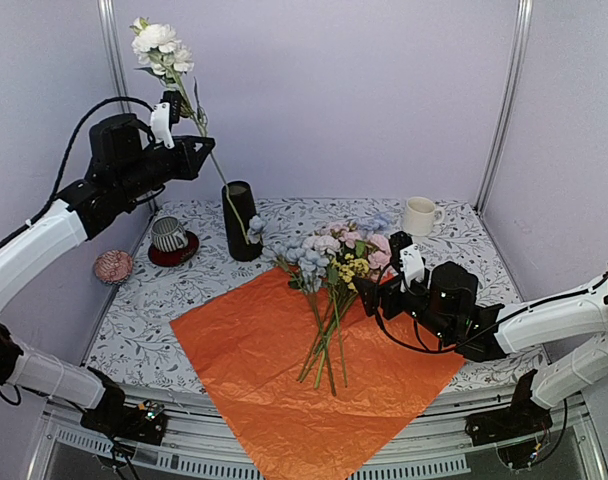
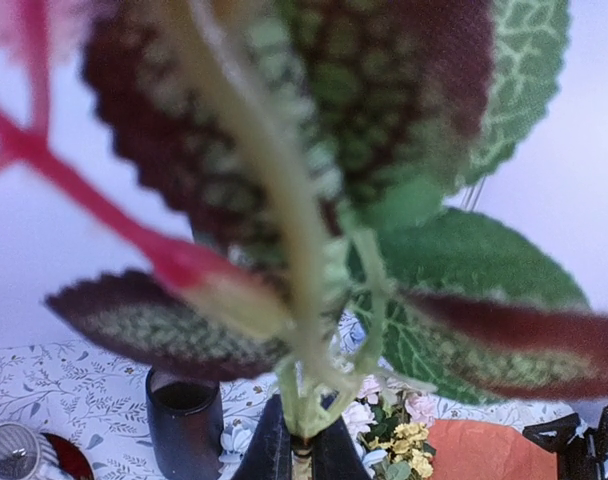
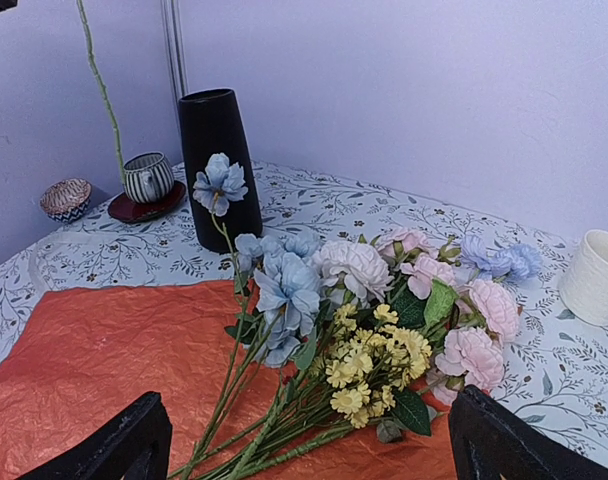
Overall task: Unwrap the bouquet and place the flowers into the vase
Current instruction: Place the fake flower in the vase.
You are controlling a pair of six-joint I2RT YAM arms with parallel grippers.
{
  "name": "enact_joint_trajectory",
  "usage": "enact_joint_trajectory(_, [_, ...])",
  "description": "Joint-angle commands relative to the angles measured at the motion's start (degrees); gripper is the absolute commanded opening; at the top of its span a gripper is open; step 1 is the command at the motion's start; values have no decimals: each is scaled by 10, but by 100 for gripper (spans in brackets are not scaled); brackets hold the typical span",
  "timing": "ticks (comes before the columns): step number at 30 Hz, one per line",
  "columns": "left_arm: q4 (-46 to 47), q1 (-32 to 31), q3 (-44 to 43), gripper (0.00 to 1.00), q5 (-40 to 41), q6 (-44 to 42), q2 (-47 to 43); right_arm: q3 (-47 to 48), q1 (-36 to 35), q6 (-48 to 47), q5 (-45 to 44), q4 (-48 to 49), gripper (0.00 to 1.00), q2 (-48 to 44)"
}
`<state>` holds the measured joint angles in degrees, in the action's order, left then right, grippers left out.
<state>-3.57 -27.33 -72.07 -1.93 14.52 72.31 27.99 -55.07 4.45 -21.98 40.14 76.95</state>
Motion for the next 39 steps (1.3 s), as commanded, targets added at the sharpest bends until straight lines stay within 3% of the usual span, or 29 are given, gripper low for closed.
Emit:
enact_joint_trajectory(1, [-4, 21, -35, 1, -2, -24, 19, -4, 1, 0, -5, 18, 99, 6])
enact_joint_trajectory(19, [-12, 100, -274, 1, -33, -61, 166, 0, 2, -7, -1, 20, 99, 13])
enact_joint_trajectory(39, [24, 123, -178, 0, -106, -7, 291, 2, 2, -3, 11, 17, 99, 13])
